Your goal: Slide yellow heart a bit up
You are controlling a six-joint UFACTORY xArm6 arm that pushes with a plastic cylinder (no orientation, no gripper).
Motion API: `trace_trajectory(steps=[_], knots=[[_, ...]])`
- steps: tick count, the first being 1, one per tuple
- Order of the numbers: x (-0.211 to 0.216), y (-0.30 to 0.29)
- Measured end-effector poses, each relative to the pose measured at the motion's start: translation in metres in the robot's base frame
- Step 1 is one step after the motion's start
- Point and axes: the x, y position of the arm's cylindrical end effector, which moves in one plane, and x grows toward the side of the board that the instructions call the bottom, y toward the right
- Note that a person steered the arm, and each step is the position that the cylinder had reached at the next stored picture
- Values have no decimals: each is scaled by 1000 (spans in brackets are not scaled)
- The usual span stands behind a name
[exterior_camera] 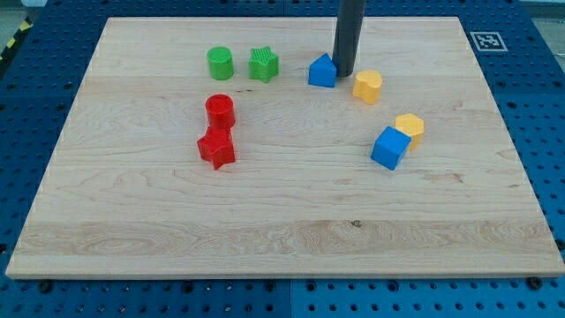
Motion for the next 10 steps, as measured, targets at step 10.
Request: trace_trajectory(steps=[10], knots=[[79, 32]])
